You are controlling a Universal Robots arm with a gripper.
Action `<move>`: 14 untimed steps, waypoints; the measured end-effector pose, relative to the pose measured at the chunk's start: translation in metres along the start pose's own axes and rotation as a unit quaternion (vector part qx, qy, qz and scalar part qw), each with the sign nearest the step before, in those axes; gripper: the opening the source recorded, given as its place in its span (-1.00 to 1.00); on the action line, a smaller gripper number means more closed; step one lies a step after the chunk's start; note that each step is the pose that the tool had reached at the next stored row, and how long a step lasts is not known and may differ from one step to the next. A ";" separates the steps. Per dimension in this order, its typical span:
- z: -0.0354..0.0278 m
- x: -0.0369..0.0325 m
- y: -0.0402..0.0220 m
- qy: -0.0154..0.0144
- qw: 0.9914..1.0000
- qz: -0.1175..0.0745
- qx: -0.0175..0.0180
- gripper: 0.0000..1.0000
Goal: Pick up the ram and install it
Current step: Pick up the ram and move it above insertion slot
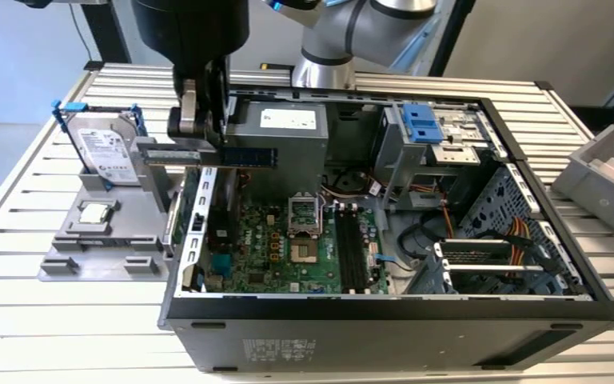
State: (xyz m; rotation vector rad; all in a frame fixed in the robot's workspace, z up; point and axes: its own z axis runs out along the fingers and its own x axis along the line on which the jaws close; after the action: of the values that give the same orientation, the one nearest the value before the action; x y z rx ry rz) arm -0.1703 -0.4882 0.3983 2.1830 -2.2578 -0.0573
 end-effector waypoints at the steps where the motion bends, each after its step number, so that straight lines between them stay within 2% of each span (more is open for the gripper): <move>1: 0.0000 -0.0001 -0.0017 0.000 1.000 0.000 0.000 -1.00; 14: -0.0006 -0.0008 -0.0227 0.000 1.000 0.000 0.000 -1.00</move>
State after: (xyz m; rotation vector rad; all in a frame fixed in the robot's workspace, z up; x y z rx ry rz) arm -0.1475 -0.4882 0.3983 2.1830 -2.2578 -0.0573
